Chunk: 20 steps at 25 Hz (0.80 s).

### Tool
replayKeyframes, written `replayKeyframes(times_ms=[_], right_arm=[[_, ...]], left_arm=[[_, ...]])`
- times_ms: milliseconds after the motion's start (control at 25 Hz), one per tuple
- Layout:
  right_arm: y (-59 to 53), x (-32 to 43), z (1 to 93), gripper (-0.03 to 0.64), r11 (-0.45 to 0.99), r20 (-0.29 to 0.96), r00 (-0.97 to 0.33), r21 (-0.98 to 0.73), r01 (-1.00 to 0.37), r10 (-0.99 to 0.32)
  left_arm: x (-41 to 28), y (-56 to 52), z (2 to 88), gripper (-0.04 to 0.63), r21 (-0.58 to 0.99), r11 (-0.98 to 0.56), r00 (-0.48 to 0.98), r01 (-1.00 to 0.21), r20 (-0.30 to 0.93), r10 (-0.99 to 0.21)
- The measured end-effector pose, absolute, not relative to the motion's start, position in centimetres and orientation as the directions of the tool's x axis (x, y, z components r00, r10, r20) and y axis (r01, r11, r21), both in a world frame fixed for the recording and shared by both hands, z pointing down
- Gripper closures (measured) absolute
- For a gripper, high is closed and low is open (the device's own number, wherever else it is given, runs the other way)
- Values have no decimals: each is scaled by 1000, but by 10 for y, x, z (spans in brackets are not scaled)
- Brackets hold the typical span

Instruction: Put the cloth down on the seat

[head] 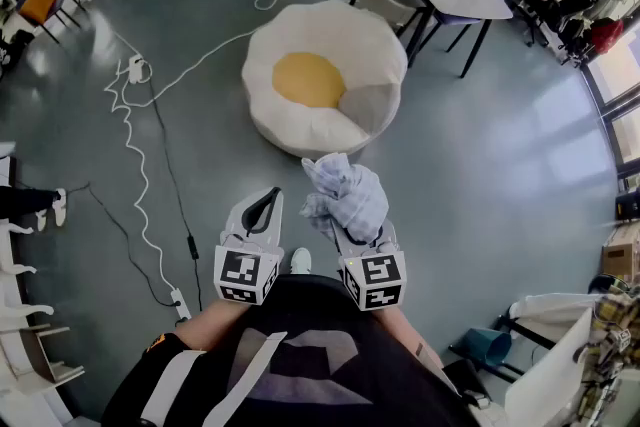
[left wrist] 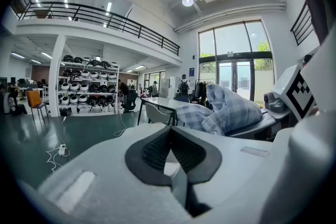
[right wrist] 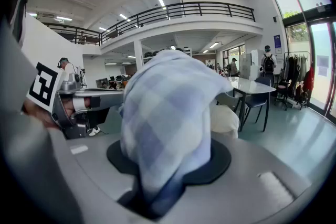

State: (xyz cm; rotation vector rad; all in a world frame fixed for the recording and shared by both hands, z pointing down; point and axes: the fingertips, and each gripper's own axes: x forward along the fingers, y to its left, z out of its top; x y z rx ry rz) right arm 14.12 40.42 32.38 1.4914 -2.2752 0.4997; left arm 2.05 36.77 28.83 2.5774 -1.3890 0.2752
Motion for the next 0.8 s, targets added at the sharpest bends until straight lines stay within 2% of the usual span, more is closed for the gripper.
replayKeyframes(times_ms=[800], right_arm=[[409, 132, 322, 437, 362, 487, -363, -100, -927, -794]], left_arm=[[10, 375, 284, 597, 92, -537, 542, -838, 236, -806]])
